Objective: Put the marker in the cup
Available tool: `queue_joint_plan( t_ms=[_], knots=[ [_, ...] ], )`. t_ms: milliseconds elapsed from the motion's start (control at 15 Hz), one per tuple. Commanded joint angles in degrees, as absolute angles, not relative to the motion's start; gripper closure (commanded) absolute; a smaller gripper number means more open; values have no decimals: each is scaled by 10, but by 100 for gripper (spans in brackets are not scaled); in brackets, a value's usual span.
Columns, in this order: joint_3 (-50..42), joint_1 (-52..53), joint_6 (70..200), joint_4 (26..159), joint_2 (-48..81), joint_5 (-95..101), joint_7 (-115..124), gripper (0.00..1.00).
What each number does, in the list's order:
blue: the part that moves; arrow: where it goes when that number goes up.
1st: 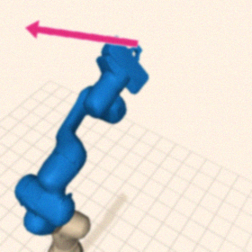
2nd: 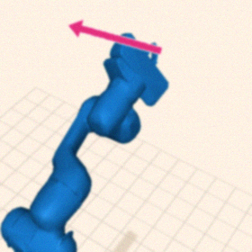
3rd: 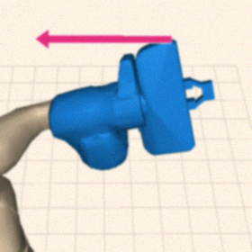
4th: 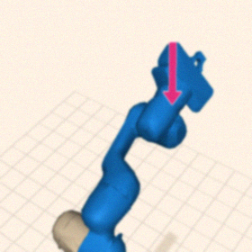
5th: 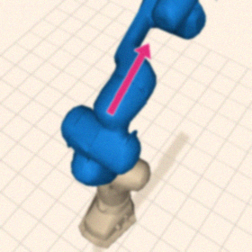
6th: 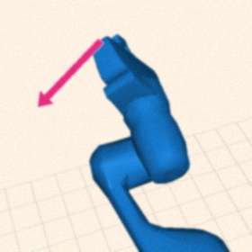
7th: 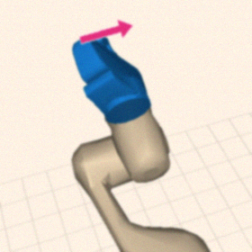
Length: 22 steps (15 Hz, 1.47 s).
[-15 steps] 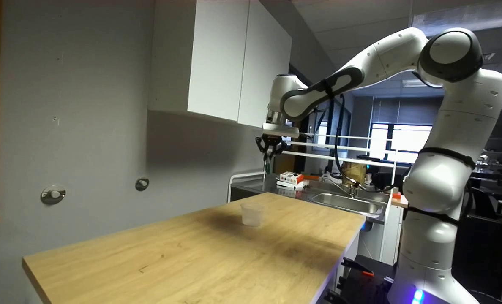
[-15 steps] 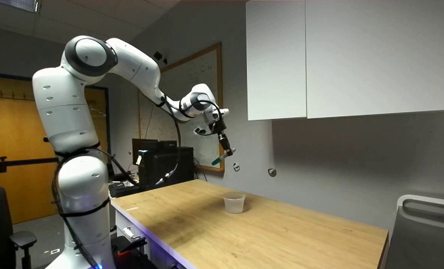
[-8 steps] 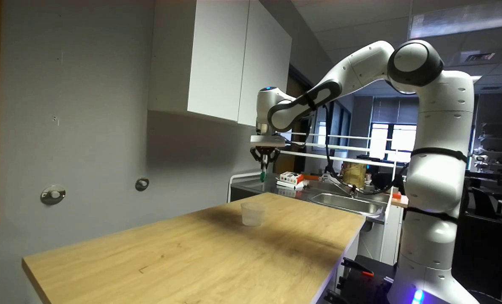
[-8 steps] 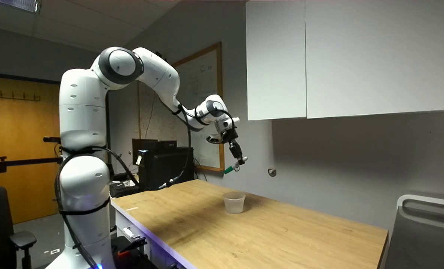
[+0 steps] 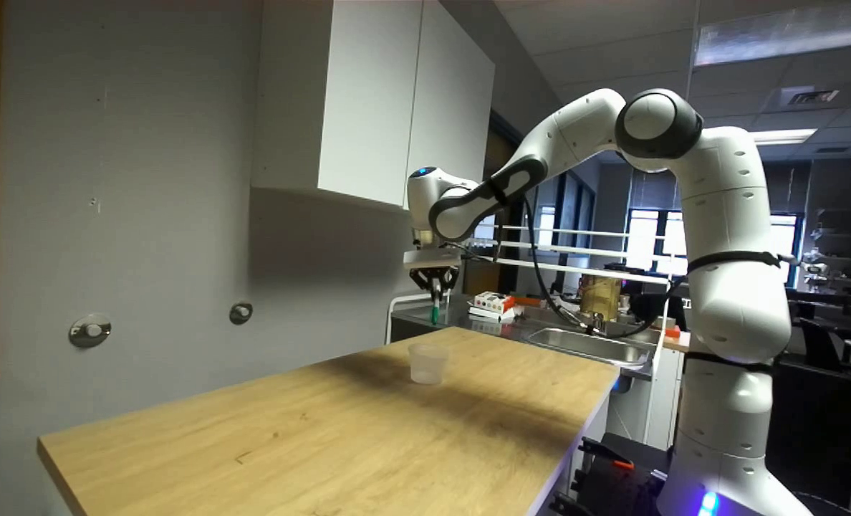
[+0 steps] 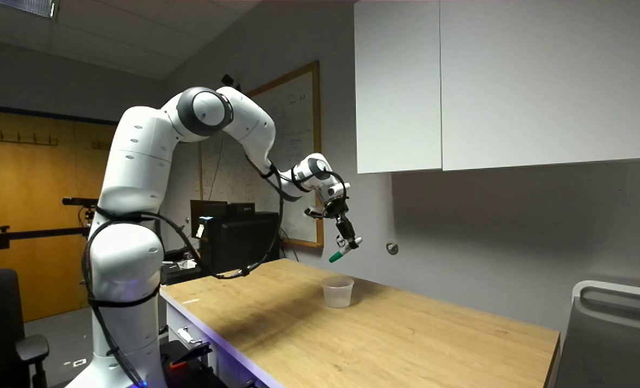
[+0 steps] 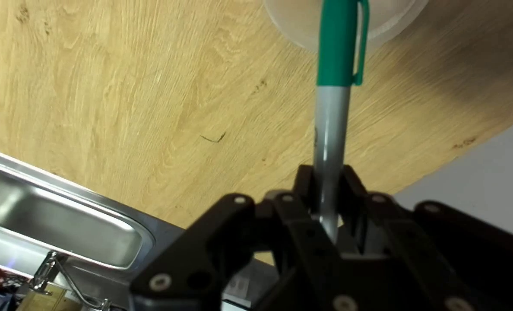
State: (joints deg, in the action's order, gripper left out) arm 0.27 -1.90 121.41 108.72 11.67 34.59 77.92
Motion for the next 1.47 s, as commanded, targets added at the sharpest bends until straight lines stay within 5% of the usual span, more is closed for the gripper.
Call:
queue_joint_plan(
  t_ms=[0, 533, 667, 1267, 1400],
  knots=[
    [-19, 8, 1190, 1039, 167, 345, 783, 93],
    [-47, 25, 1196, 1013, 224, 335, 777, 92],
    [-51, 28, 1196, 1012, 230, 334, 777, 61],
    [-55, 32, 1189, 1032, 212, 321, 762, 2],
    [-52, 32, 1183, 1043, 198, 312, 749, 0]
  ],
)
